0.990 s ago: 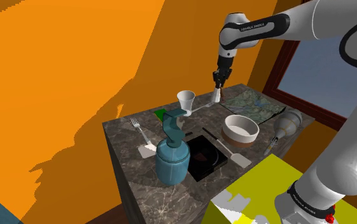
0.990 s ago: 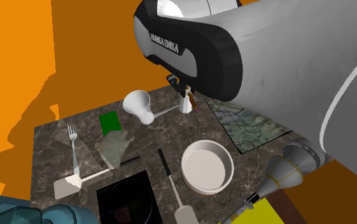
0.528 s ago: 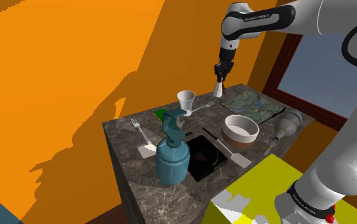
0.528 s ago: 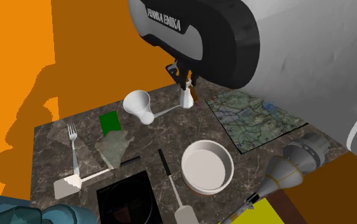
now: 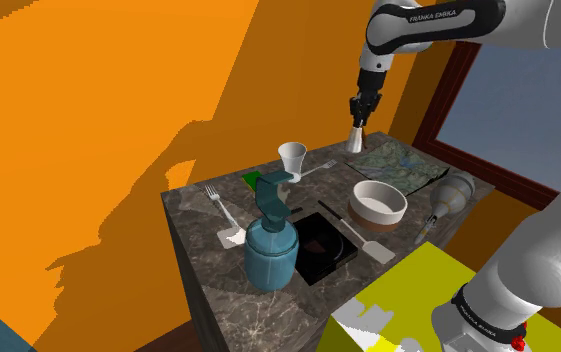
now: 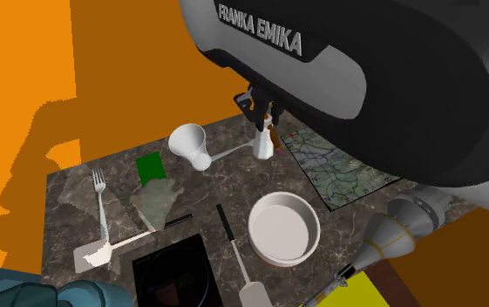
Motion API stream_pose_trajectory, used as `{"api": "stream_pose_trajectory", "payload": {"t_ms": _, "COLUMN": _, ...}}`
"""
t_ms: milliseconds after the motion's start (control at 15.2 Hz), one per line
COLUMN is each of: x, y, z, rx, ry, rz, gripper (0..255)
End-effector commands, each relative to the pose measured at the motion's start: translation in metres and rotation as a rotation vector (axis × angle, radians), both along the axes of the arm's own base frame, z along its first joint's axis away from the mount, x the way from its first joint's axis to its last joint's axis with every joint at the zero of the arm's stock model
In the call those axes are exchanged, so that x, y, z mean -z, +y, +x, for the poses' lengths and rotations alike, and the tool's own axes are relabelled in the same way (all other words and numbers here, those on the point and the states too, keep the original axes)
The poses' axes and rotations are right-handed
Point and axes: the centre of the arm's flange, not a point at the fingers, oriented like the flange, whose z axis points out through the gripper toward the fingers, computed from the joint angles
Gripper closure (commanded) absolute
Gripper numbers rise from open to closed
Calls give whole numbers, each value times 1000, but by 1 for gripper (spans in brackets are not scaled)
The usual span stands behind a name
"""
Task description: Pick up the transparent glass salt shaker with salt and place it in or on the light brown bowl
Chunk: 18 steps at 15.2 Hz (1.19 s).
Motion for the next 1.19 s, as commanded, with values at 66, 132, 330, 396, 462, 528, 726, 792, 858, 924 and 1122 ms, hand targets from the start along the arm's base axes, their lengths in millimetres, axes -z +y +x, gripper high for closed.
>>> {"api": "stream_pose_trajectory", "payload": {"t_ms": 66, "x": -11, "y": 8, "z": -38, "rx": -1, "ry": 0, "rz": 0, "gripper": 255}}
{"api": "stream_pose_trajectory", "payload": {"t_ms": 132, "x": -13, "y": 11, "z": -51, "rx": -1, "ry": 0, "rz": 0, "gripper": 255}}
{"api": "stream_pose_trajectory", "payload": {"t_ms": 330, "x": -22, "y": 18, "z": -89, "rx": -1, "ry": 0, "rz": 0, "gripper": 255}}
{"api": "stream_pose_trajectory", "payload": {"t_ms": 396, "x": -25, "y": 21, "z": -101, "rx": -1, "ry": 0, "rz": 0, "gripper": 255}}
{"api": "stream_pose_trajectory", "payload": {"t_ms": 462, "x": -28, "y": 23, "z": -114, "rx": -1, "ry": 0, "rz": 0, "gripper": 255}}
{"api": "stream_pose_trajectory", "payload": {"t_ms": 528, "x": -31, "y": 26, "z": -126, "rx": -1, "ry": 0, "rz": 0, "gripper": 255}}
{"api": "stream_pose_trajectory", "payload": {"t_ms": 726, "x": -40, "y": 34, "z": -166, "rx": -1, "ry": 0, "rz": 0, "gripper": 255}}
{"api": "stream_pose_trajectory", "payload": {"t_ms": 792, "x": -35, "y": 34, "z": -166, "rx": -1, "ry": 0, "rz": 0, "gripper": 255}}
{"api": "stream_pose_trajectory", "payload": {"t_ms": 858, "x": -30, "y": 34, "z": -166, "rx": -1, "ry": 0, "rz": 0, "gripper": 255}}
{"api": "stream_pose_trajectory", "payload": {"t_ms": 924, "x": -24, "y": 34, "z": -166, "rx": -1, "ry": 0, "rz": 0, "gripper": 255}}
{"api": "stream_pose_trajectory", "payload": {"t_ms": 1122, "x": -8, "y": 34, "z": -166, "rx": -1, "ry": 0, "rz": 0, "gripper": 255}}
